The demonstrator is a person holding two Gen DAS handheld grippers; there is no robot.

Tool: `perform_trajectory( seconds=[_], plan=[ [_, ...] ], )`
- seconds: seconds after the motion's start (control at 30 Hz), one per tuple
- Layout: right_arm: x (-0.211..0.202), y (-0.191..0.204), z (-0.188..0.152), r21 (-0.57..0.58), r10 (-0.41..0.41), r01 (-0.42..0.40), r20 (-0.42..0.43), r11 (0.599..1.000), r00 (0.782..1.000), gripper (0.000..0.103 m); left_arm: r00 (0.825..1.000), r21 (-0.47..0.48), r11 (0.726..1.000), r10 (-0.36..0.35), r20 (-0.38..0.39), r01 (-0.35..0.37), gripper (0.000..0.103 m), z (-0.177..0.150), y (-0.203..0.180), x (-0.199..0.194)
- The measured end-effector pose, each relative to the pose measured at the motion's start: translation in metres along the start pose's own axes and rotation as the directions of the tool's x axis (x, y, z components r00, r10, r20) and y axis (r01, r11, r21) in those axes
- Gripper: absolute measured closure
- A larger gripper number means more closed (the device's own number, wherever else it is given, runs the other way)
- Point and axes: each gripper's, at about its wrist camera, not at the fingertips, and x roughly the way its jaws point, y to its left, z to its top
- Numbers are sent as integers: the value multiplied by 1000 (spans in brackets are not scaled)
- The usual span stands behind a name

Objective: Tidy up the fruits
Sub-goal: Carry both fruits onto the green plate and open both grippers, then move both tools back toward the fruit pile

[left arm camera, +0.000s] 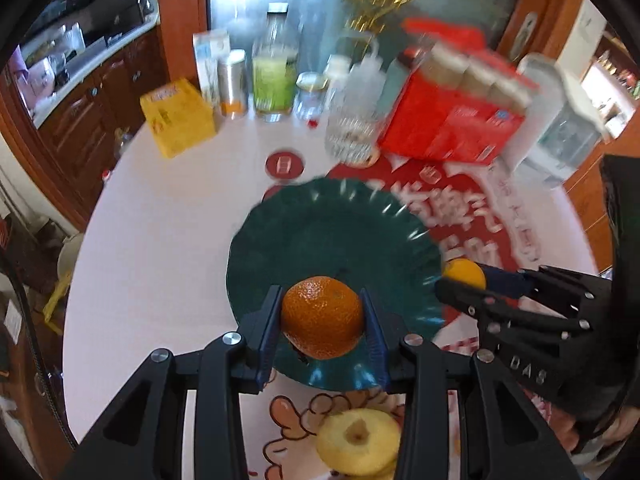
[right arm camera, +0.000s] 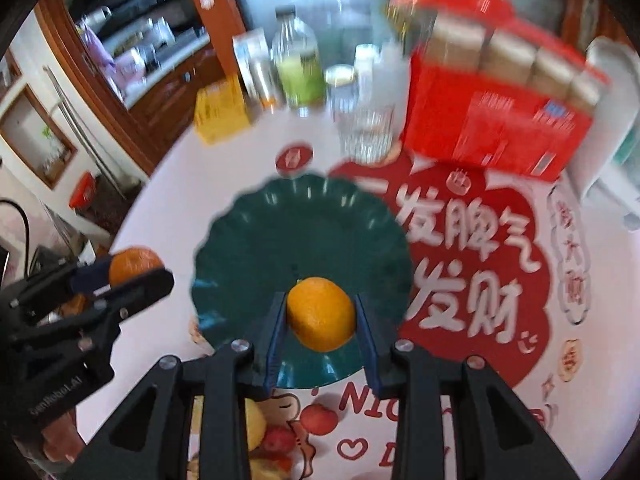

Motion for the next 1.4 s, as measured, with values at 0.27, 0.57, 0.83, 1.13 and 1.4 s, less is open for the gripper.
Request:
perform_trajectory(
  seconds=[0.27, 0.57, 0.83, 1.13, 1.4],
  plan=[
    [67, -10, -12, 19, 20, -18, -108, 1000, 994, 70, 989, -46, 998, 24, -148, -32, 65, -14, 12, 82],
    [86, -10, -15, -4, 51, -51, -103, 999, 993, 69, 982, -46, 999, 13, -191, -23, 62, -21, 18, 112],
    [82, -21, -11, 57, 102, -97, -94, 994, 990, 63, 987, -87, 996, -32, -158, 19, 22, -17, 18, 102],
    [54, -16, -13, 50, 120, -118, -44, 992, 992, 58, 990, -80, 997, -16, -137, 5, 21, -26, 15, 78],
    [29, -9, -24, 44, 82, -82, -4, 996, 997, 58, 1000, -85, 996, -5, -14, 4, 21, -42, 22, 27]
  ],
)
